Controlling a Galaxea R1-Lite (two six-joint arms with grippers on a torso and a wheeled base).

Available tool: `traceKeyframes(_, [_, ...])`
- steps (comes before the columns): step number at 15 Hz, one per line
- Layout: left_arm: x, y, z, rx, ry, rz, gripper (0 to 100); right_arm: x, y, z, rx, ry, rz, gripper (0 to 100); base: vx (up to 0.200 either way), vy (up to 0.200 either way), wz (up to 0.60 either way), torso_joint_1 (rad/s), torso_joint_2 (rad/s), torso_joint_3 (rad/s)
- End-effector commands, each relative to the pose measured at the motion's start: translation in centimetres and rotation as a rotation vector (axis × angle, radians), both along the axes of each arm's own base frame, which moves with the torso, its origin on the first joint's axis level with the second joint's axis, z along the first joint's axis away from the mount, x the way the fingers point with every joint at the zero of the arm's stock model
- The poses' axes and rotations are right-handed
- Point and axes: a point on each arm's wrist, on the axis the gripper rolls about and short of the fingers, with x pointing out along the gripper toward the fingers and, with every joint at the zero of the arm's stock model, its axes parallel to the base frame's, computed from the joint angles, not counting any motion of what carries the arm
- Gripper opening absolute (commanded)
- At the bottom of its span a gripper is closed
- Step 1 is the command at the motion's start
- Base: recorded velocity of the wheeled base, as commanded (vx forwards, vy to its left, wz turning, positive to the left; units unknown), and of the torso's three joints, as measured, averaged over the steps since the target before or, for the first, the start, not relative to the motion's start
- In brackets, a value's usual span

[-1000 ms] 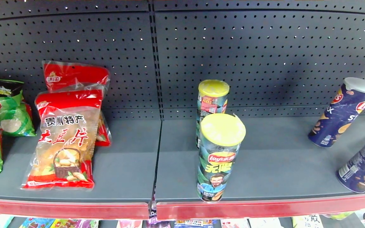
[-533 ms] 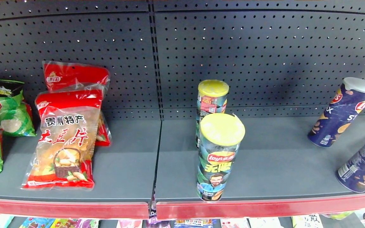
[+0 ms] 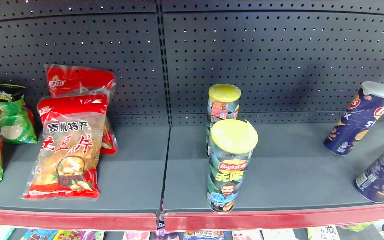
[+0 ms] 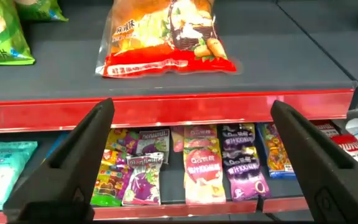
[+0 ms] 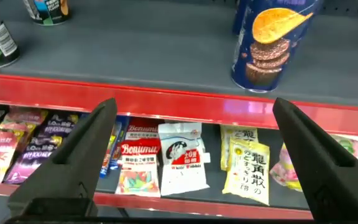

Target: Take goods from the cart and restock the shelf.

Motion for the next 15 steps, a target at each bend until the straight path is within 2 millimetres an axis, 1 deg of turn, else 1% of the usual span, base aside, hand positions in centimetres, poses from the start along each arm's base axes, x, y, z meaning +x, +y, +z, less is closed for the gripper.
traceKeyframes(1, [0.04, 0.0, -0.02, 0.0, 0.005, 0.001, 100, 0.01, 0.0, -0.04, -0.001, 0.002, -0.001, 100, -0.2, 0.0, 0.0, -0.002, 0.01, -0.002])
traceKeyframes(6, [0.04, 0.0, -0.02, 0.0, 0.005, 0.001, 100, 0.01, 0.0, -0.04, -0.002, 0.002, -0.001, 100, -0.2, 0.0, 0.0, 0.006, 0.0, 0.003])
traceKeyframes(9, [0.04, 0.0, -0.02, 0.001, 0.005, 0.001, 100, 0.01, 0.0, -0.04, -0.002, 0.002, -0.001, 100, 0.0, 0.0, 0.0, 0.0, 0.0, 0.0])
traceKeyframes(15, [0.04, 0.0, -0.02, 0.001, 0.005, 0.001, 100, 0.01, 0.0, -0.04, -0.002, 0.002, 0.0, 100, 0.0, -0.2, 0.0, 0.006, 0.0, -0.001])
